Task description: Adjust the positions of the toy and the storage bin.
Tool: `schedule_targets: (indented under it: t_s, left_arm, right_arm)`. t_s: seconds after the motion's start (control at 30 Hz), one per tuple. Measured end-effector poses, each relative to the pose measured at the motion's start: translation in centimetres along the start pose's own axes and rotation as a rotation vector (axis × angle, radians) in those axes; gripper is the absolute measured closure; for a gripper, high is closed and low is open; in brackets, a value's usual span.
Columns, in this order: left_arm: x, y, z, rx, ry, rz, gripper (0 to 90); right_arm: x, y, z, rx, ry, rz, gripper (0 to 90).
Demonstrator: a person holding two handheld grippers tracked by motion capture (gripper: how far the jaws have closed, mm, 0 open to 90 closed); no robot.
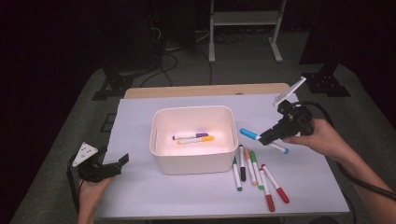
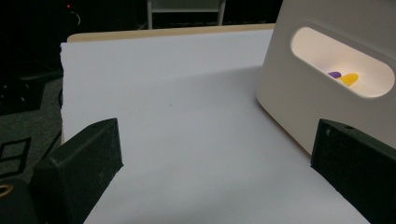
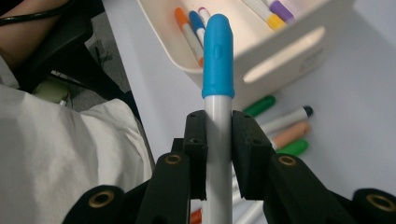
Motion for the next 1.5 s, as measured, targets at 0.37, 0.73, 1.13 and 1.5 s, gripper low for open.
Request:
schedule_targets:
  t_s: [0.37, 0.73, 1.13, 1.5]
  left_arm:
    - [0.1, 0.0, 0.0, -0.001, 0.004, -0.005, 0.7]
    - [0.1, 0.1, 0.1, -0.006, 0.003, -0.003, 0.7]
    - [0.1, 0.0, 0.1, -0.008, 0.004, -0.006, 0.7]
    - [0.2, 0.1, 0.1, -0.007, -0.001, -0.007, 0.7]
  right_arm:
    - [4.2, -3.2, 5.7, 0.077, 0.14, 0.051, 75.6]
    - [5.1, -6.6, 9.3, 0.126, 0.185, 0.078, 75.6]
    - [4.9, -9.8, 11.9, 0.165, 0.212, 0.096, 75.6]
    - [4.3, -13.6, 12.6, 0.236, 0.225, 0.087, 75.5]
Point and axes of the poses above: each handheld gripper's, and its own axes: y roughly backward along the jaws, z roughly out of its top, x roughly to its left, the point moved 6 cm from there along -y, roughly forward along the jaws, and after that the axes turned 9 degrees about -y, right-handed, at the moved point
